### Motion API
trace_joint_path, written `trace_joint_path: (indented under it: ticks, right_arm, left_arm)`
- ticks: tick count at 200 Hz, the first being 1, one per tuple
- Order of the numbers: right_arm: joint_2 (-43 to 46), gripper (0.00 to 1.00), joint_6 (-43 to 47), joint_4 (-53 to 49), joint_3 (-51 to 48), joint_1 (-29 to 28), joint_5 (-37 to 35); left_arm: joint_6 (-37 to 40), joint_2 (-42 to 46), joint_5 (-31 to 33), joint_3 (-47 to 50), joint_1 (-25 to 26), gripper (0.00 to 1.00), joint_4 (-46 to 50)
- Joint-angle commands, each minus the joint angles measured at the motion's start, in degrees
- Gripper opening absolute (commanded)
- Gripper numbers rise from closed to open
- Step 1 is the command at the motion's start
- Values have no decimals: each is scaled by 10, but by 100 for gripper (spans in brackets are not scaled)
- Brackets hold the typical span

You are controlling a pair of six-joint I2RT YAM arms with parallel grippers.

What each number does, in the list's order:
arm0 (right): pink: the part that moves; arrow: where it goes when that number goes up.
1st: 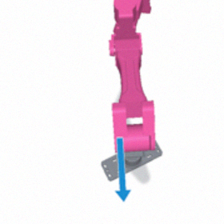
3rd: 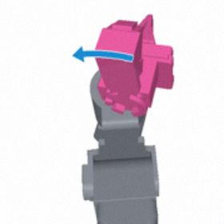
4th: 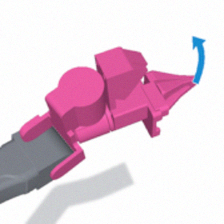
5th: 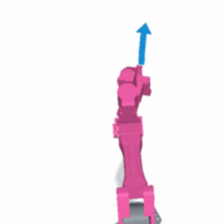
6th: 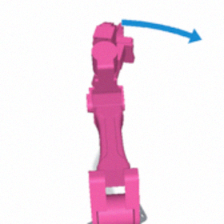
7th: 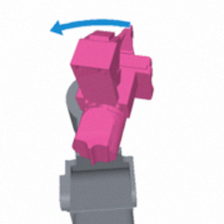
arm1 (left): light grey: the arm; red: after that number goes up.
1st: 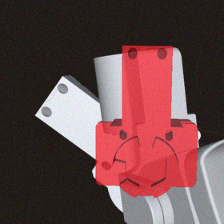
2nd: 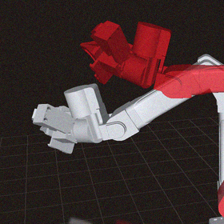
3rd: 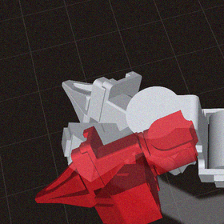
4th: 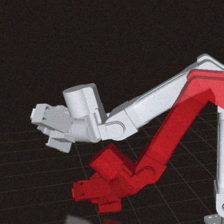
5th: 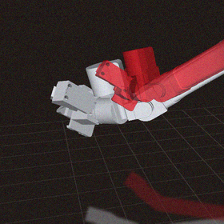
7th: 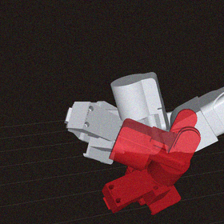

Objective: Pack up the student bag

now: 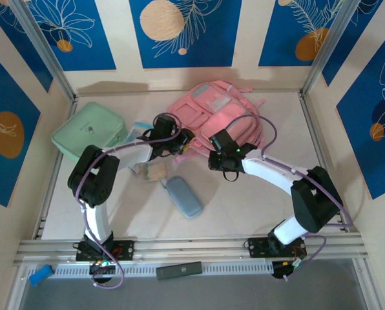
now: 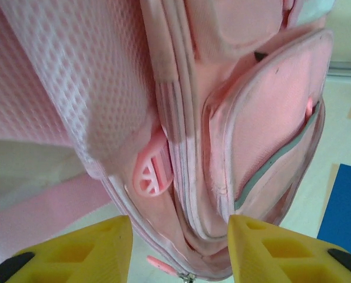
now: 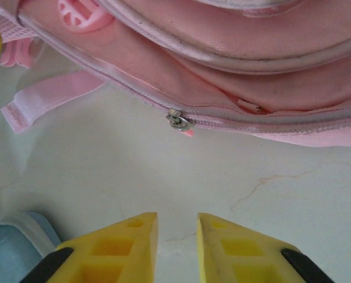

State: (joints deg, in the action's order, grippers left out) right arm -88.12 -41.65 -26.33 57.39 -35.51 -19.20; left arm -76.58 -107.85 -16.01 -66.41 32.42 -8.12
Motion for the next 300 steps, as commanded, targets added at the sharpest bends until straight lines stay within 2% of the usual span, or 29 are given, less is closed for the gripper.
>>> trace_joint_path:
  ticks: [1, 21, 37, 80, 88, 113, 145, 170, 190, 221, 239, 263, 300]
  right_arm:
    - [-9, 30, -14, 6, 12, 17, 17]
    - [-6, 31, -16, 16, 4, 32, 28]
    - [-2, 32, -14, 17, 1, 38, 31]
    - [-1, 34, -4, 19, -6, 39, 25]
    - [-4, 34, -2, 19, -5, 39, 24]
    - [-12, 36, 17, 25, 1, 21, 17]
    - [-32, 40, -1, 20, 12, 23, 30]
    - [-42, 45, -12, 3, 34, 23, 20]
    - [-57, 45, -23, -1, 56, 35, 43]
    - [-96, 45, -41, -36, 98, 24, 15]
    - [-107, 43, -53, -31, 105, 24, 5]
    - [-105, 33, -53, -51, 115, 28, -8]
    - [-38, 32, -49, -90, 68, 40, -20]
  left_arm:
    - [-72, -24, 27, 5, 23, 48, -33]
    - [-91, -55, 24, -31, 38, 48, -17]
    - [-117, -65, 60, -32, 53, 49, -4]
    - [-175, -119, 73, -60, 69, 47, -24]
    - [-180, -127, 78, -73, 70, 44, -11]
    - [-178, -143, 78, -106, 72, 24, 18]
    - [-154, -114, 85, -102, 72, 0, 17]
    - [-129, -83, 90, -90, 74, 0, 21]
    - [-122, -63, 98, -75, 76, 0, 12]
    - [-115, -45, 103, -71, 81, 0, 11]
    - [-119, -34, 110, -61, 88, 0, 5]
    - [-104, -17, 121, -54, 90, 0, 19]
    - [-77, 3, 139, -44, 88, 0, 34]
